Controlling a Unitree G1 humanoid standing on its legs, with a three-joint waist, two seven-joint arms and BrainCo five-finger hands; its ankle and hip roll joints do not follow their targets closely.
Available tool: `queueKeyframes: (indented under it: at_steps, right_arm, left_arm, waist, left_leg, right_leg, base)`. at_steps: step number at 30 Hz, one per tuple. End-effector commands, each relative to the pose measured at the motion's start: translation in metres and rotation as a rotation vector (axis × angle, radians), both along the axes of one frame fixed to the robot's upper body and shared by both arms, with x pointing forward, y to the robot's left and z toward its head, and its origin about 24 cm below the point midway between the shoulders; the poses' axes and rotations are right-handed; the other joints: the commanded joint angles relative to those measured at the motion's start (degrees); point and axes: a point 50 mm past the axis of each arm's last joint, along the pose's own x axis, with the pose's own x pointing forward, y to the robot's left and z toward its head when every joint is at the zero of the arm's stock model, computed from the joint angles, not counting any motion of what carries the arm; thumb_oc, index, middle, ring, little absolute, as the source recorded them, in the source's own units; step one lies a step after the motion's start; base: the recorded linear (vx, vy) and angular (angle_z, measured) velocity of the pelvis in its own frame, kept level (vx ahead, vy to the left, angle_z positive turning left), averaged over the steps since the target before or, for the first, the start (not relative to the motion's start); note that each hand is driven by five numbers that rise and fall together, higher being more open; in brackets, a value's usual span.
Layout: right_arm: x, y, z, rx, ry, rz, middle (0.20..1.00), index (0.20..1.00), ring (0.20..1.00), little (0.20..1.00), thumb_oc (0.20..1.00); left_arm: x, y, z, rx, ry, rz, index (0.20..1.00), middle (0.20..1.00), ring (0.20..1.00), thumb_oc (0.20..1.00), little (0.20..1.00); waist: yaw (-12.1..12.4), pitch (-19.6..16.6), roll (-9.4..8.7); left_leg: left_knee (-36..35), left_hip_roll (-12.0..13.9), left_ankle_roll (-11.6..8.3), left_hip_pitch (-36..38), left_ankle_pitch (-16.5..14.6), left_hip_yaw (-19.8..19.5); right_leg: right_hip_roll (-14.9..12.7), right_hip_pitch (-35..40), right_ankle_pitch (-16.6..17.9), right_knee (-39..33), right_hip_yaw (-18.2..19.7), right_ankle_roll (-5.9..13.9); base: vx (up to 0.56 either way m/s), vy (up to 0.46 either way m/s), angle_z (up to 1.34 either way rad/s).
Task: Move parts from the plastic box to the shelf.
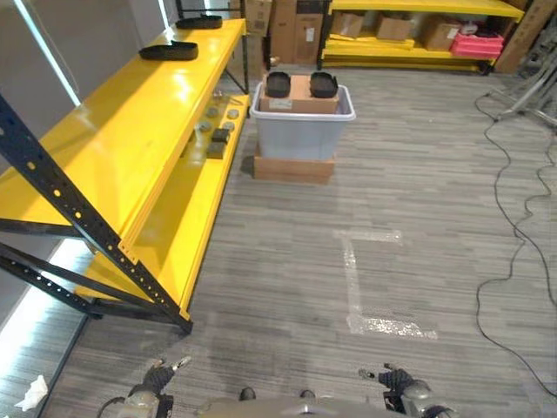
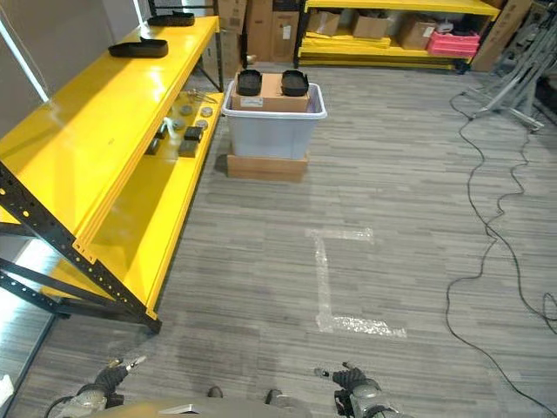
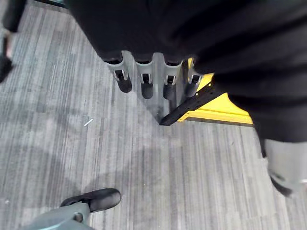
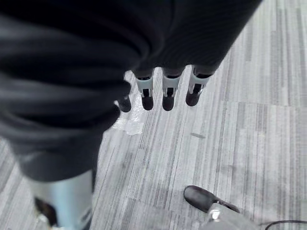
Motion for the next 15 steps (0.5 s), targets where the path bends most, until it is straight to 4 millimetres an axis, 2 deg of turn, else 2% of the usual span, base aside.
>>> queueKeyframes:
  at_steps: [1,2,3,4,6,8,11,12,14,15]
  right_arm:
    - [0.003,0.014,-0.004,0.046,0.009,0.009,1.0,1.0,1.0,1.0,1.0]
    - [0.002,0.017,-0.005,0.055,0.013,0.016,1.0,1.0,1.0,1.0,1.0]
    - [-0.003,0.023,-0.008,0.066,0.03,0.043,1.0,1.0,1.0,1.0,1.0]
    - [-0.003,0.023,-0.008,0.066,0.03,0.044,1.0,1.0,1.0,1.0,1.0]
    - [-0.012,0.028,-0.012,0.073,0.066,0.067,1.0,1.0,1.0,1.0,1.0]
    - [-0.021,0.027,-0.014,0.08,0.099,0.049,1.0,1.0,1.0,1.0,1.0]
    - [-0.045,0.024,-0.019,0.086,0.184,0.023,1.0,1.0,1.0,1.0,1.0]
    - [-0.05,0.023,-0.02,0.086,0.201,0.013,1.0,1.0,1.0,1.0,1.0]
    - [-0.054,0.018,-0.019,0.079,0.205,-0.02,1.0,1.0,1.0,1.0,1.0]
    - [-0.054,0.015,-0.019,0.076,0.2,-0.036,1.0,1.0,1.0,1.0,1.0]
  left_arm:
    - [0.008,0.008,0.003,0.003,-0.022,0.065,1.0,1.0,1.0,1.0,1.0]
    - [0.006,0.008,0.003,0.003,-0.015,0.065,1.0,1.0,1.0,1.0,1.0]
    - [0.004,0.007,0.002,0.004,-0.001,0.057,1.0,1.0,1.0,1.0,1.0]
    - [0.004,0.007,0.002,0.004,-0.001,0.057,1.0,1.0,1.0,1.0,1.0]
    - [0.002,0.002,0.0,0.003,0.022,0.021,1.0,1.0,1.0,1.0,1.0]
    - [0.007,-0.002,0.0,-0.002,0.022,-0.023,1.0,1.0,1.0,1.0,1.0]
    - [0.009,-0.008,-0.001,-0.015,0.018,-0.042,1.0,1.0,1.0,1.0,1.0]
    - [0.01,-0.009,-0.001,-0.022,0.01,-0.031,1.0,1.0,1.0,1.0,1.0]
    - [0.015,-0.014,-0.001,-0.044,-0.012,-0.014,1.0,1.0,1.0,1.0,1.0]
    - [0.019,-0.015,0.001,-0.046,-0.024,-0.021,1.0,1.0,1.0,1.0,1.0]
  waist:
    - [0.1,1.4,-1.05]
    - [-0.1,1.3,-1.07]
    - [-0.8,1.5,-1.45]
    - [-0.8,1.5,-1.35]
    - [-2.5,2.0,-1.34]
    - [-3.5,1.8,-1.5]
    - [-3.6,0.5,-1.15]
    - [-3.5,0.2,-0.94]
    - [-3.1,0.5,-0.9]
    - [-3.3,0.9,-1.47]
  left_leg:
    - [2.7,0.6,-1.04,3.0,-10.0,-4.7]
    - [1.9,1.1,-1.34,3.7,-10.0,-4.4]
    - [0.7,1.6,-1.79,4.8,-9.9,-4.1]
    - [0.6,1.8,-1.86,4.9,-9.9,-4.1]
    - [-0.3,2.5,-2.42,6.9,-10.6,-4.5]
    - [-0.1,2.6,-2.95,7.6,-11.4,-5.1]
    - [3.9,3.4,-3.94,6.9,-11.8,-5.8]
    - [7.2,3.7,-4.8,6.0,-10.6,-5.8]
    - [17.1,3.2,-7.66,1.5,-5.9,-5.4]
    - [23.7,2.8,-9.17,-2.1,-2.8,-5.0]
  right_leg:
    - [-8.8,-0.9,9.0,3.9,-1.1,7.34]
    - [-8.3,-1.0,8.3,2.7,-2.2,7.02]
    - [-5.6,-2.6,7.1,-0.4,-3.3,5.86]
    - [-5.4,-2.5,7.1,-0.5,-3.4,5.8]
    - [-1.5,-6.4,7.4,-3.4,-1.7,5.47]
    - [0.1,-6.0,7.1,-6.7,-0.3,5.0]
    - [1.6,-3.5,5.2,-7.5,-0.3,2.33]
    - [2.1,-2.2,4.8,-8.4,-0.7,1.88]
    - [2.7,1.3,4.4,-10.9,-1.2,0.83]
    - [2.3,2.5,4.3,-11.7,-1.8,0.3]
  base:
    - [0.16,-0.04,-0.16]
    - [0.23,-0.136,-0.31]
    - [0.17,-0.125,-0.39]
    - [0.18,-0.144,-0.45]
    - [0.22,-0.134,-0.16]
    - [0.25,-0.179,-0.05]
    - [0.28,-0.217,0.48]
    - [0.28,-0.205,0.44]
    - [0.24,-0.203,0.05]
    - [0.22,-0.205,0.32]
